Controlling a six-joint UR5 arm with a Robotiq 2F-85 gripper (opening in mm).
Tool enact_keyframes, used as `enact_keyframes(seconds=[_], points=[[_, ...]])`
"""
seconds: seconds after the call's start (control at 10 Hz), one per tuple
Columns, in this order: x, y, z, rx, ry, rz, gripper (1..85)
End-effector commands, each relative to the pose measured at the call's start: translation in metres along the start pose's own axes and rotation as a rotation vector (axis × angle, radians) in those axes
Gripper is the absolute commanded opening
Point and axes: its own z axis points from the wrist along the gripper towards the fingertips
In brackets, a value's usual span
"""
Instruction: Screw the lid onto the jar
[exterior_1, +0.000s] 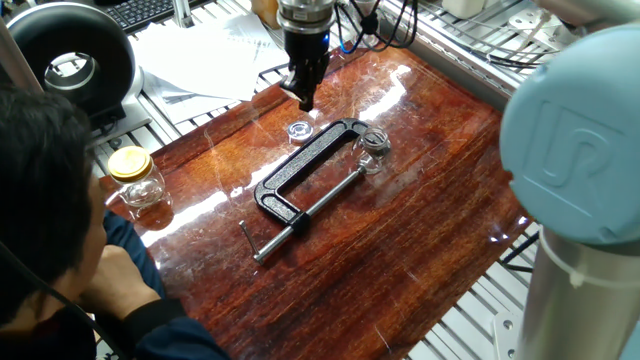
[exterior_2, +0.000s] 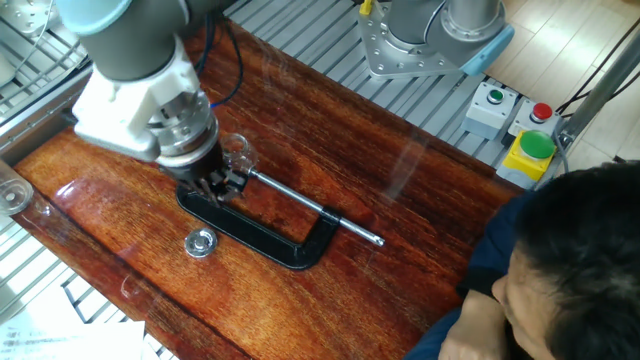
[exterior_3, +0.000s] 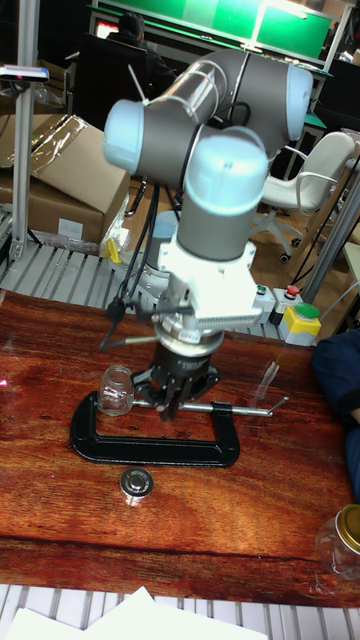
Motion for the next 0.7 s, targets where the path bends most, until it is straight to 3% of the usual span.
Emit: enact_keyframes(seconds=[0.0,0.2,0.6], points=[[-0.012,-0.013,0.022,-0.023,-0.021,-0.007,66.7],[-0.031,-0.037,0.047,0.011,-0.073,-0.019,66.7],[-0.040,-0.042,0.082,0.068,-0.081,0.010,65.7]])
